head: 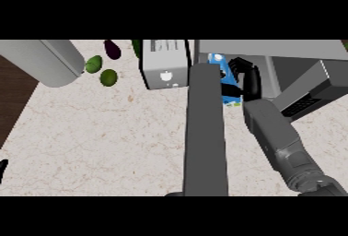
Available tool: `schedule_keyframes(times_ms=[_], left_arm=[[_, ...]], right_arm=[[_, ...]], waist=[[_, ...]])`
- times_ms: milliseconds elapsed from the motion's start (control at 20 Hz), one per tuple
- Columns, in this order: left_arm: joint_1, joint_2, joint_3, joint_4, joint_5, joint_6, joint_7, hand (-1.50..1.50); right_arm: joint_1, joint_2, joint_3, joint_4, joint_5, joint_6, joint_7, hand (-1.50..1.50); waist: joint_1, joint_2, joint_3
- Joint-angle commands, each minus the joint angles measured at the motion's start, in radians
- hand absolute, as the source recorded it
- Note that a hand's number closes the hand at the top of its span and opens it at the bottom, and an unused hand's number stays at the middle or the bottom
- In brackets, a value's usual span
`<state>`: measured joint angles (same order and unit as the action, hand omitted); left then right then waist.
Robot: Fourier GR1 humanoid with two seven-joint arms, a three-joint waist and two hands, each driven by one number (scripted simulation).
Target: Pick up the milk, place it into the microwave and close the microwave
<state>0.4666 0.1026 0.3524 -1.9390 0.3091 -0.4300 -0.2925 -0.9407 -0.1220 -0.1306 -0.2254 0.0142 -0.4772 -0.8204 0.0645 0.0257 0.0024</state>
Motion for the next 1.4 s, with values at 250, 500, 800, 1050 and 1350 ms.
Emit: schedule_keyframes(times_ms=[250, 500, 800, 1050, 1350], left_arm=[[-0.025, 0.011, -0.001, 0.049, -0.019, -0.027, -0.027, -1.5], [-0.034, 0.029, 0.011, 0.041, -0.003, -0.036, -0.016, -1.5], [-0.051, 0.016, -0.011, 0.079, -0.031, -0.043, -0.037, -1.5], [-0.078, 0.006, -0.018, 0.091, -0.047, -0.026, -0.04, -1.5], [-0.075, 0.008, -0.022, 0.106, -0.047, -0.039, -0.041, -1.5]], right_arm=[[-0.103, -0.039, 0.034, 0.095, 0.089, -0.253, 0.039, 1.5], [-0.085, -0.025, -0.009, 0.096, 0.061, -0.328, 0.032, 1.5], [-0.06, -0.083, -0.025, 0.12, 0.059, -0.308, 0.036, 1.5], [-0.063, -0.126, -0.02, 0.146, 0.071, -0.289, 0.06, 1.5], [-0.041, -0.162, -0.027, 0.164, 0.073, -0.324, 0.078, 1.5]], waist=[[0.027, 0.011, -0.001], [0.038, 0.018, 0.001], [0.047, 0.027, 0.002], [0.06, 0.036, 0.003], [0.07, 0.036, 0.003]])
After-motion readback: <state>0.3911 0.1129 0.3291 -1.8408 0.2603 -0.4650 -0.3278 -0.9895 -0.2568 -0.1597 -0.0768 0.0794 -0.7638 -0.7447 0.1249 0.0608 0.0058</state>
